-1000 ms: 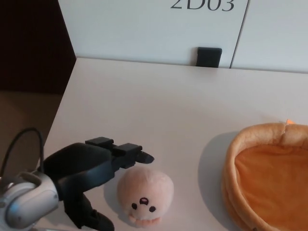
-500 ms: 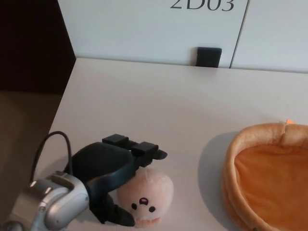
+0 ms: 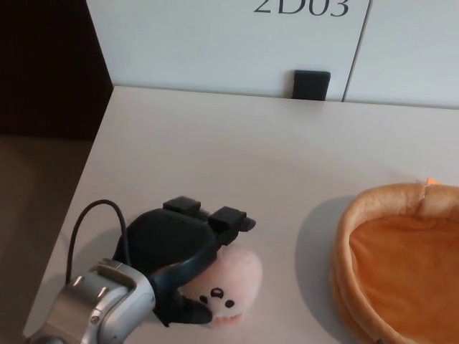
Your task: The robot walks towards a table in front, picks a dumpling toy with left hand and puts it in an orange round plate
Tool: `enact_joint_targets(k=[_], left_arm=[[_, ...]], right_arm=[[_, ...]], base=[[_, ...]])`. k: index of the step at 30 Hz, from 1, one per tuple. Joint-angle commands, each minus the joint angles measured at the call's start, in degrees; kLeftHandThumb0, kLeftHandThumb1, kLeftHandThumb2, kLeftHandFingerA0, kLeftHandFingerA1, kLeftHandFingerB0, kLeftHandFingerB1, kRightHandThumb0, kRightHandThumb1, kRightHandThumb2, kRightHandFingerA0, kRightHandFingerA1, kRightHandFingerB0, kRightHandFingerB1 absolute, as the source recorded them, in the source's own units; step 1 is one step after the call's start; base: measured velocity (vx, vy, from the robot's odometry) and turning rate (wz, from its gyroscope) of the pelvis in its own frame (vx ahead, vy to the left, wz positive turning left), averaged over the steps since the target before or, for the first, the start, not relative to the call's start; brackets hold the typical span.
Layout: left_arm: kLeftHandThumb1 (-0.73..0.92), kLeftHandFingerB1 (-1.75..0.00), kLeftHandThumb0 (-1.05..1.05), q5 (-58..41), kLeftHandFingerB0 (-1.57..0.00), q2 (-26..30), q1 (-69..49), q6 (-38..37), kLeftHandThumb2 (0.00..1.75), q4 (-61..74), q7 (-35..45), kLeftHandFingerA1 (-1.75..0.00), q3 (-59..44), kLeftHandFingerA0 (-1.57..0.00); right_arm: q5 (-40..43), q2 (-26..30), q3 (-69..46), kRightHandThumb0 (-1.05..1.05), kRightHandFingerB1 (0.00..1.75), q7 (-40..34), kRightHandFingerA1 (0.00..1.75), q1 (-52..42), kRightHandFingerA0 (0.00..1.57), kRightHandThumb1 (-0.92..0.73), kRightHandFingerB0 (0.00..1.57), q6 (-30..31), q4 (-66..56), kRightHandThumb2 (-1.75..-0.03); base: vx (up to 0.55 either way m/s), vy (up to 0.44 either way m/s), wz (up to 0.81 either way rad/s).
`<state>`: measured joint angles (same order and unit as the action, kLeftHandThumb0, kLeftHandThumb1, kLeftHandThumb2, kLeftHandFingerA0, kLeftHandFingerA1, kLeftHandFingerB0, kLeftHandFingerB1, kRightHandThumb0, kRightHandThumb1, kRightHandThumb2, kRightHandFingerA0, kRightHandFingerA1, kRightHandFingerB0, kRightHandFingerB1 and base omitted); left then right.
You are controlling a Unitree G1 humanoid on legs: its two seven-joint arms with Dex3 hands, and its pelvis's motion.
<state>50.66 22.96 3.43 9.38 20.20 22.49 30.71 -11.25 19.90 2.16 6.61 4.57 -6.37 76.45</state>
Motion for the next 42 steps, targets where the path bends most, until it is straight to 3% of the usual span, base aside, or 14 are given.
enact_joint_targets(k=[1,15,17,18,26,27,28,29,32,33,34,35,36,42], left_arm=[[0.74,-0.62,-0.26,0.8,-1.25,0.7,0.4,-2.6,0.64,-2.4,-1.1,-1.08,-0.1,-1.53],[0.78,-0.58,-0.36,1.5,-1.07,0.5,0.7,-1.6,0.63,-7.1,-0.4,-1.11,1.1,-1.47],[0.76,-0.74,-0.38,0.8,-1.20,0.3,0.6,-2.4,0.68,-7.6,-2.1,-1.18,0.7,-1.45],[0.55,-1.01,-0.29,-0.7,-1.14,-0.7,0.0,-2.7,0.99,-7.7,-3.9,-1.32,-0.3,-1.45],[0.50,-1.36,-0.26,-6.9,-1.36,-8.5,1.5,-3.2,0.93,3.4,-10.5,-1.45,-10.1,-1.49],[0.73,-1.54,-0.25,-7.4,-1.12,-9.3,2.1,-3.4,0.62,4.6,-10.3,-1.67,-11.1,-1.35],[0.73,-1.54,-0.25,-7.7,-1.12,-9.9,2.7,-3.7,0.62,5.5,-10.3,-1.67,-11.9,-1.35],[0.54,-1.18,-0.50,-8.0,-1.03,-10.7,4.4,-3.1,0.96,6.8,-9.6,-1.47,-12.6,-1.48],[0.70,-1.42,-0.49,-8.5,-0.99,-12.9,9.8,-1.1,0.69,10.3,-7.1,-1.63,-14.2,-1.37],[0.49,-1.33,-0.74,-8.5,-1.20,-14.0,13.4,-0.5,1.04,11.4,-6.4,-1.51,-14.6,-1.50],[0.49,-1.33,-0.74,-8.5,-1.20,-14.6,14.8,-0.2,1.04,11.8,-5.9,-1.51,-14.7,-1.50],[0.77,-1.63,-0.77,-7.5,-1.07,-15.9,17.6,0.8,0.77,11.9,-5.3,-1.72,-13.9,-1.36],[0.79,-1.70,-0.79,-6.7,-1.06,-16.9,19.3,1.5,0.74,11.7,-4.9,-1.75,-13.2,-1.33],[0.82,-1.48,-0.82,-4.1,-0.98,-20.7,25.2,0.7,0.65,6.4,-7.1,-1.70,-9.2,-1.33]], right_arm=[[-0.3,0.2,0.1,-0.29,0.41,-0.2,0.58,0.6,0.77,-0.56,0.49,0.4,-0.1,-0.57],[-1.0,0.3,0.9,-0.30,0.39,-0.1,0.55,1.9,0.79,-0.56,0.49,1.5,0.3,-0.57],[-0.5,0.3,0.5,-0.30,0.39,0.3,0.53,2.2,0.78,-0.58,0.48,1.5,0.1,-0.57],[-0.8,0.4,0.8,-0.31,0.39,0.4,0.51,2.2,0.77,-0.59,0.48,1.6,0.0,-0.58],[-0.4,0.2,0.3,-0.28,0.40,0.2,0.54,2.1,0.79,-0.60,0.48,1.3,0.1,-0.58],[-0.4,0.2,0.3,-0.29,0.40,0.2,0.54,2.0,0.79,-0.61,0.48,1.4,0.1,-0.58],[-0.4,0.2,0.3,-0.29,0.40,0.2,0.54,2.1,0.79,-0.61,0.48,1.5,0.1,-0.58],[-0.3,0.3,0.1,-0.29,0.40,0.2,0.54,2.1,0.79,-0.63,0.49,1.6,0.1,-0.60],[-0.9,0.5,0.4,-0.29,0.39,-0.1,0.55,2.1,0.78,-0.59,0.48,1.5,0.2,-0.57],[-0.7,0.5,0.2,-0.29,0.40,0.2,0.55,2.1,0.77,-0.57,0.48,1.5,0.3,-0.57],[-0.7,0.5,0.0,-0.29,0.40,0.3,0.55,2.1,0.77,-0.57,0.48,1.5,0.3,-0.57],[-0.5,0.5,-0.1,-0.29,0.40,0.5,0.56,2.0,0.78,-0.55,0.47,1.6,0.4,-0.57],[-0.2,0.5,-0.5,-0.28,0.40,0.6,0.57,2.0,0.78,-0.55,0.48,1.7,0.4,-0.57],[-0.4,0.4,-0.8,-0.28,0.41,0.3,0.56,2.0,0.79,-0.57,0.49,1.6,0.3,-0.57]], base=[[0.00,0.000,0.00],[0.00,0.000,0.00],[0.00,0.000,0.00],[0.00,0.000,0.00],[0.00,0.000,0.00],[0.00,0.000,0.00],[0.00,0.000,0.00],[0.00,0.000,0.00],[0.00,0.000,0.00],[0.00,0.000,0.00],[0.00,0.000,0.00],[0.00,0.000,0.00],[0.00,0.000,0.00],[0.00,0.000,0.00]])
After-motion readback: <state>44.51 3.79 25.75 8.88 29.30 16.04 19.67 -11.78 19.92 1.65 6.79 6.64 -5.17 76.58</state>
